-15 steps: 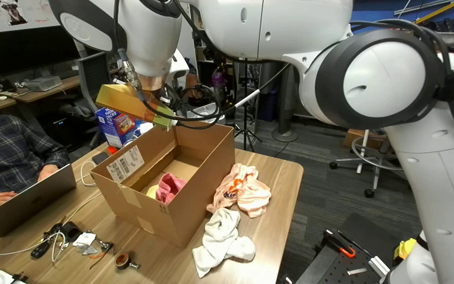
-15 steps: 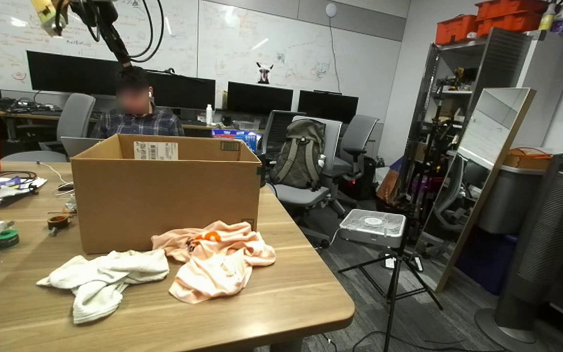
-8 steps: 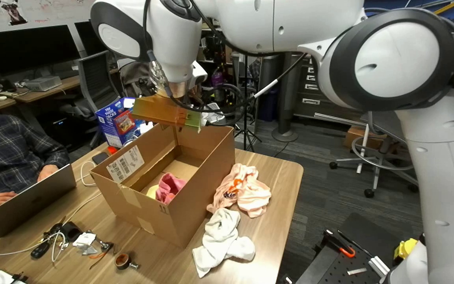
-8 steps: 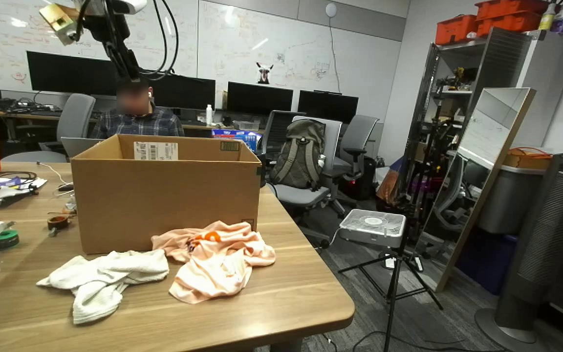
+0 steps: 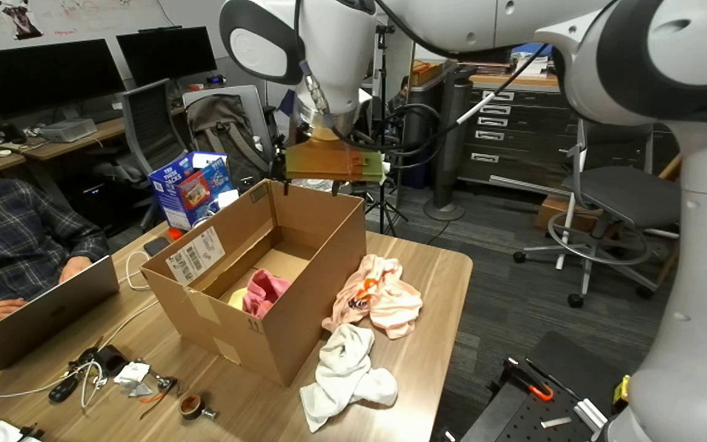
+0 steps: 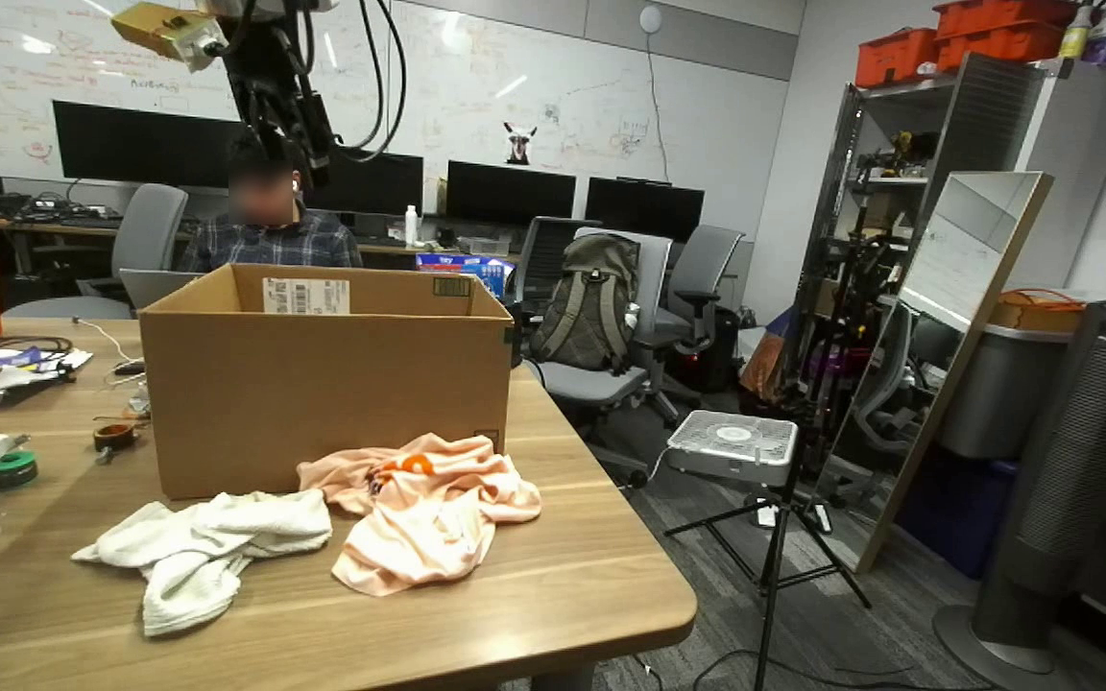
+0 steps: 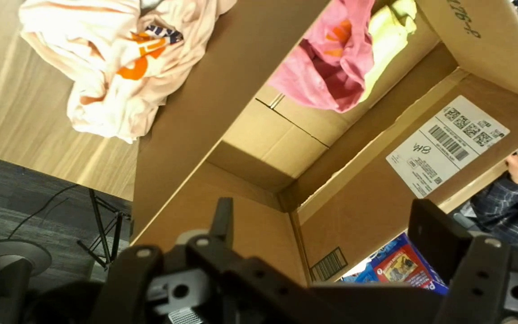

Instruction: Put the yellow and pink clothes inside the box

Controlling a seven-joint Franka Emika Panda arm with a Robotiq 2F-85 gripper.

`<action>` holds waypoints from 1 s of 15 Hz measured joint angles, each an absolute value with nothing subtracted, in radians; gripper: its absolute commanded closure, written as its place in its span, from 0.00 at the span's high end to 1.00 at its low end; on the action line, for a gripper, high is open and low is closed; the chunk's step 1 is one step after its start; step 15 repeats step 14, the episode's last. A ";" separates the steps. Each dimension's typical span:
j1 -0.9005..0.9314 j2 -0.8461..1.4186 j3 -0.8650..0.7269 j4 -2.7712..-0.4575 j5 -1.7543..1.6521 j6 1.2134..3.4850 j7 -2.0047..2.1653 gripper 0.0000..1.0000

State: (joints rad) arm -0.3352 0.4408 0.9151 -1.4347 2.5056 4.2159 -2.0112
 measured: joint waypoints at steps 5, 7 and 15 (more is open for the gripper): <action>-0.712 0.420 1.233 -1.572 2.506 4.215 -2.157 1.00; -0.865 0.423 1.360 -1.617 2.506 4.215 -2.218 1.00; -1.338 0.474 1.735 -1.749 2.506 4.215 -2.399 1.00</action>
